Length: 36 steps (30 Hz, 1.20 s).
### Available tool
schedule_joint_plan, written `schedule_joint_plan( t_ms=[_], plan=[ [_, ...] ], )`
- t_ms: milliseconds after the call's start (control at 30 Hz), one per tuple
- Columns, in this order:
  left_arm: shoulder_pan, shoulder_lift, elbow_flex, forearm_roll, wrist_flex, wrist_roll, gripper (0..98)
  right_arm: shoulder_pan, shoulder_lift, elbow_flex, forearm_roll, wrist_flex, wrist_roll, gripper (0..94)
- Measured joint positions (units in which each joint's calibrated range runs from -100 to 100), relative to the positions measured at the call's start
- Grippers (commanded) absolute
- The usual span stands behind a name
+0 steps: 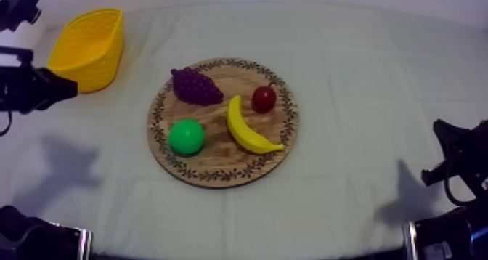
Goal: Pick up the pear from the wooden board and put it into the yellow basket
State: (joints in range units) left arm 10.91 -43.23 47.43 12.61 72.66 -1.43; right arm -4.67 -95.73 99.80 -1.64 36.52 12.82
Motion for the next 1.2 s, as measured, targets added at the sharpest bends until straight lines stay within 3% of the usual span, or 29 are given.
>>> schedule_joint_plan(
  t_ms=[367,667,967,1200],
  plan=[
    [8.1,16.6,-18.9,-4.30,9.4,8.1,0.0,0.0,0.0,0.0,0.0,0.0,0.0,0.2],
    [14.9,27.6,-28.6,-6.15,11.5,14.4,0.0,0.0,0.0,0.0,0.0,0.0,0.0,0.2],
    [19.0,37.2,-37.3,-6.73,15.7,19.4,0.0,0.0,0.0,0.0,0.0,0.0,0.0,0.2],
    [17.8,39.1,-37.8,-6.79,16.7,22.5,0.0,0.0,0.0,0.0,0.0,0.0,0.0,0.2]
  ],
)
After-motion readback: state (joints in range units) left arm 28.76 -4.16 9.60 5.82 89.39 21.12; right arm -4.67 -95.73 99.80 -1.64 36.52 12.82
